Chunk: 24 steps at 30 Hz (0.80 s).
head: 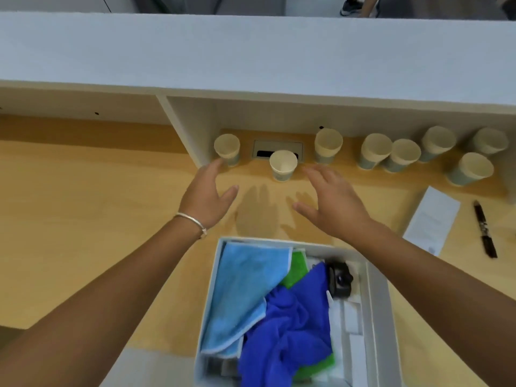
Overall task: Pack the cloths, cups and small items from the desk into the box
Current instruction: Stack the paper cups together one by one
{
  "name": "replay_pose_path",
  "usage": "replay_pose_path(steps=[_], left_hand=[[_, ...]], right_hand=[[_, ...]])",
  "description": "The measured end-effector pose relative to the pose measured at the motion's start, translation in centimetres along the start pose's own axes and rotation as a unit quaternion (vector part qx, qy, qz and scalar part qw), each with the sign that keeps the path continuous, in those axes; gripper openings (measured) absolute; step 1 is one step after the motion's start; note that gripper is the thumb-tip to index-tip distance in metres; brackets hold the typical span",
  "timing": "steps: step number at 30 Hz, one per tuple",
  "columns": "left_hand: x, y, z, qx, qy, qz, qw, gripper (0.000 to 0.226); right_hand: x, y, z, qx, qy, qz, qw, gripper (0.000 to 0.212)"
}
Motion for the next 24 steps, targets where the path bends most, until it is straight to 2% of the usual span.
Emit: replay_pose_path(steps=[2,6,9,12,15,18,22,24], left_hand=[[-1.7,-2.8,1.4,0.007,0.069,-0.055,0.996,0.068],[-4.3,-7.4,4.9,0.011,0.111,-0.103,0.988,0.072],[-5.6,-9.8,6.6,0.062,0.106,-0.138,0.983,0.091],[-6.4,-11.6,7.7,0.079,0.092,-0.145,0.982,0.112],[-7.0,-12.8,8.4,0.081,0.091,-0.143,0.982,0.117],[-7.4,-13.4,8.5,0.094,0.126,-0.155,0.975,0.105],[-6.1,-13.1,8.1,0.085,0.149,-0.147,0.974,0.059],[-4.3,-12.5,7.7,0.077,0.162,-0.112,0.977,0.054]], right_hand=[[1.1,-2.5,1.8,-0.008,-0.078,0.063,0.995,0.079],[3.6,-6.4,5.9,-0.024,-0.155,0.147,0.976,0.088],[4.4,-8.3,7.9,-0.017,-0.158,0.142,0.977,0.095],[4.8,-9.4,9.2,-0.013,-0.125,0.126,0.984,0.101],[4.8,-10.2,9.7,-0.012,-0.122,0.117,0.986,0.106],[4.7,-10.5,9.9,-0.007,-0.109,0.109,0.988,0.108],[4.9,-10.2,9.1,-0.01,-0.089,0.105,0.99,0.109],[5.3,-9.4,8.4,-0.01,-0.079,0.107,0.991,0.108]])
Point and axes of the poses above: each hand's wrist, its own y-axis away from the middle knuckle, its own z-axis out of the palm, x = y × z, the point moved 6 cm from there along -y, towards the middle knuckle, and after that the axes turned 4 degrees about x, right-handed, at the moved point
